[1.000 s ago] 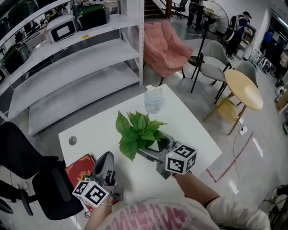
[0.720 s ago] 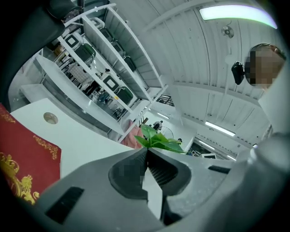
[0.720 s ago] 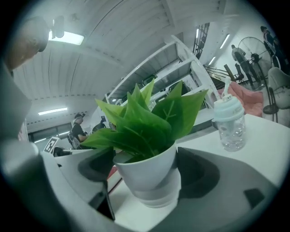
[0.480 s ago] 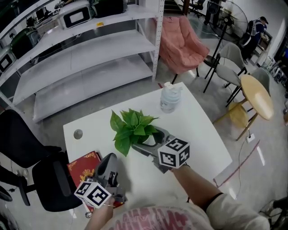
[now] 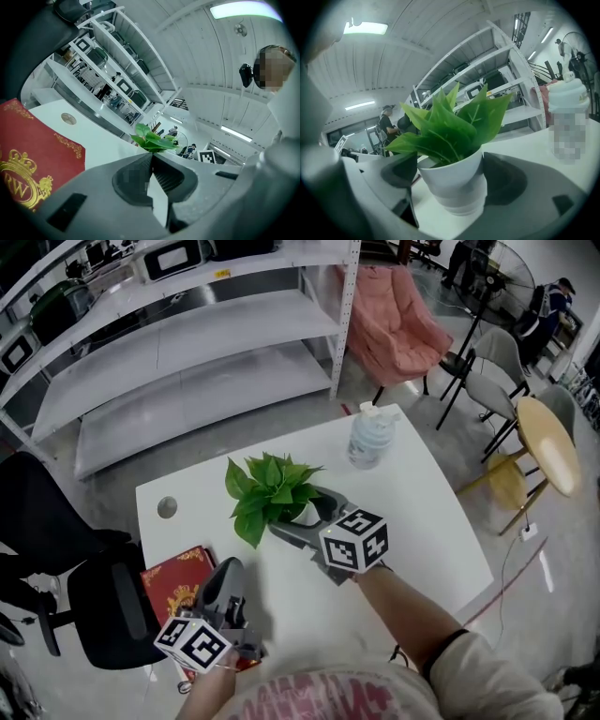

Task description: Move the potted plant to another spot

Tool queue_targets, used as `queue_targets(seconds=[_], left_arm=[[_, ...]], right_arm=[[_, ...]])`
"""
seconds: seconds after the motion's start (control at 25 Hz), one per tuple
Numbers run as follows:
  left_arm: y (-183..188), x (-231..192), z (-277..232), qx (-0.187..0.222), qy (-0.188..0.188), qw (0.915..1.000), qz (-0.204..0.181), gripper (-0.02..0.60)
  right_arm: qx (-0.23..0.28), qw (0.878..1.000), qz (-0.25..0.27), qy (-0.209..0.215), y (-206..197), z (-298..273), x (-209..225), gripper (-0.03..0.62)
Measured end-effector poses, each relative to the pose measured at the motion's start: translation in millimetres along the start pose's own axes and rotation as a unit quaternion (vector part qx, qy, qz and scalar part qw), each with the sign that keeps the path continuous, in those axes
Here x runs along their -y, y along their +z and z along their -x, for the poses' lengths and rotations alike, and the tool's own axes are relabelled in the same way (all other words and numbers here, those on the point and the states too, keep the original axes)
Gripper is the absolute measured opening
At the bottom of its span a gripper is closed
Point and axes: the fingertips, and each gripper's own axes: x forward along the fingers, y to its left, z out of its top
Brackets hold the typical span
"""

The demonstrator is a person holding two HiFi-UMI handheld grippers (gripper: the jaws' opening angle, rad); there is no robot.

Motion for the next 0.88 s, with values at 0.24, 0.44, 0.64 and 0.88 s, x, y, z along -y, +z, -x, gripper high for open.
queue_targets(seconds=[0.24, 0.44, 0.64, 0.88], left_arm=[[-2, 1, 0, 0.005, 0.003, 1.0, -0.001, 0.003], [-9, 2, 2, 0.007, 0.005, 1.0, 0.001, 0.003], [-8, 2, 4, 0.01, 0.004, 0.9999, -0.001, 0.003], [-3, 2, 4, 0.014, 0.002, 0.9999, 0.003, 0.003]], right_arm=[[0.0, 1.0, -0.005, 0.01, 1, -10, 2, 0.453], [0.004, 1.0, -0.01, 0.013, -2, -12, 4, 0.453], [0.016, 1.0, -0.02, 0.006, -1, -14, 4, 0.454], [0.01, 1.0, -0.001, -0.013, -2, -18, 5, 0.457]])
